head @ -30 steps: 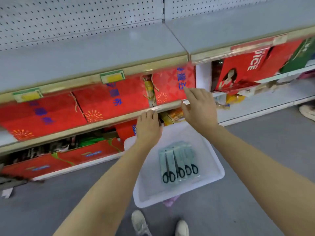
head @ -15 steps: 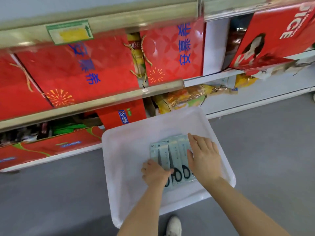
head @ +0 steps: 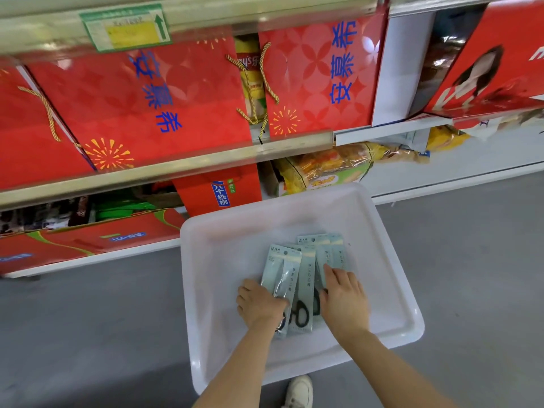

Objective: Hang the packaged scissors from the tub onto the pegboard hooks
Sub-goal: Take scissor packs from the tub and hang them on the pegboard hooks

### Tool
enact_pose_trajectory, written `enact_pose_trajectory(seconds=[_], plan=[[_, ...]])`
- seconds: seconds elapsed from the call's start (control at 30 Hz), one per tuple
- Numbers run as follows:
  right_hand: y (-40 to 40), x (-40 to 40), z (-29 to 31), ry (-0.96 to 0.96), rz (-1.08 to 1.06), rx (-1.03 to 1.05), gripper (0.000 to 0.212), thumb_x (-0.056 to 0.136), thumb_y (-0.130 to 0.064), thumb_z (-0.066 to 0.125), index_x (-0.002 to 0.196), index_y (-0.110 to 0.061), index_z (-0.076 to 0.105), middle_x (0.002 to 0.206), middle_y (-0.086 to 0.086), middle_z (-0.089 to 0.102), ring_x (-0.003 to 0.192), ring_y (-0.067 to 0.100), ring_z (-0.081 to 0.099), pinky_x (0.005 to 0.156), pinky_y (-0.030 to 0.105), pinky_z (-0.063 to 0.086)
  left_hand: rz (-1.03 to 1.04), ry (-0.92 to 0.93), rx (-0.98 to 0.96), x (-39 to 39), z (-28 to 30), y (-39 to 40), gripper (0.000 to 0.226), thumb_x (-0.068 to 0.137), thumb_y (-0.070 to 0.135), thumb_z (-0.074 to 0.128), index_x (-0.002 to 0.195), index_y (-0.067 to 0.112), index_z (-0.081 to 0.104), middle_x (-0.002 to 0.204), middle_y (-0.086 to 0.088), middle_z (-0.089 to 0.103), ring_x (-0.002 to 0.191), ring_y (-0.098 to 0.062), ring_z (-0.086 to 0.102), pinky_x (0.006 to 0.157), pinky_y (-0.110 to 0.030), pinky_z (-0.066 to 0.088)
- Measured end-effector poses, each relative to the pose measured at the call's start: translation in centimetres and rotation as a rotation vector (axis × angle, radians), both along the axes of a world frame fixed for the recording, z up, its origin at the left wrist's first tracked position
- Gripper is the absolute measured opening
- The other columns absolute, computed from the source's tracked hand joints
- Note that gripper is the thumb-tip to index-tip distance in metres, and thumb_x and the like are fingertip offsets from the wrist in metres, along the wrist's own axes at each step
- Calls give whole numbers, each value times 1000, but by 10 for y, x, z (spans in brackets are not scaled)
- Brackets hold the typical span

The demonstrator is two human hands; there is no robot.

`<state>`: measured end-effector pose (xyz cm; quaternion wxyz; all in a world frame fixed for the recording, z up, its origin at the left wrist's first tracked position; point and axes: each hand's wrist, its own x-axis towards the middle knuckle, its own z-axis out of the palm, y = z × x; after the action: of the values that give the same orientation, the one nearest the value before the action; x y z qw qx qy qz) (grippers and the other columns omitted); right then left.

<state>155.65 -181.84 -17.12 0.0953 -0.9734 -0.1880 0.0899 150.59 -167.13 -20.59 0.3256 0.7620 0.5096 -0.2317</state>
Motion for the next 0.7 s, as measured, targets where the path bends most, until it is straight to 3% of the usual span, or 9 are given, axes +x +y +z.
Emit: enact_pose_trajectory(seconds=[0.1,0.2,0.3,0.37,0.43,0.53,0.6,0.7], plan=[[8,-3,-13,165,-101,16,54,76,-7,69,128,-6,56,110,13,64,96,33,60,79,42,54,93,-193,-137,-6,2,5,61,74,20,77,114,13,32,107,-5,66,89,-26,65,69,-32,49],[22,-7,-24,361,-272,2,57,89,-27,59,140,-11,39,127,10,52,115,28,48,93,37,46,124,-340,-74,-15,11,11,38,88,18,67,116,12,43,101,-7,69,89,-28,66,67,-28,44],[45,-13,-32,403,-427,-73,86,79,-54,65,142,-9,28,131,13,42,120,32,37,101,40,37,209,-452,-49,-26,19,22,21,89,20,67,106,13,56,92,-4,71,80,-23,65,65,-28,44],[62,-20,-37,375,-465,-170,106,71,-62,67,146,-7,17,132,15,35,119,32,32,102,40,32,260,-495,-68,-32,24,30,17,88,19,69,101,15,60,83,2,69,76,-16,65,60,-23,44],[75,-27,-45,315,-518,-161,111,65,-57,77,146,-5,22,127,16,36,113,32,34,99,41,33,298,-531,-87,-37,30,37,16,86,15,70,98,16,60,79,6,68,72,-7,64,56,-18,42],[88,-31,-57,248,-543,-66,94,62,-30,84,138,-5,35,118,16,38,103,33,36,86,43,45,335,-566,-94,-43,34,44,17,85,14,71,97,17,61,79,4,69,72,-10,65,59,-23,45],[97,-31,-56,300,-531,-72,83,72,-19,74,141,-7,30,120,16,34,103,32,34,86,42,48,356,-585,-92,-45,35,47,17,84,14,72,97,17,61,81,1,70,73,-13,66,63,-28,48],[109,-28,-50,328,-500,-95,83,79,-17,65,146,-14,17,120,14,36,104,29,36,92,38,41,374,-600,-84,-48,36,49,17,84,13,72,97,17,61,79,5,69,71,-8,65,61,-24,46]])
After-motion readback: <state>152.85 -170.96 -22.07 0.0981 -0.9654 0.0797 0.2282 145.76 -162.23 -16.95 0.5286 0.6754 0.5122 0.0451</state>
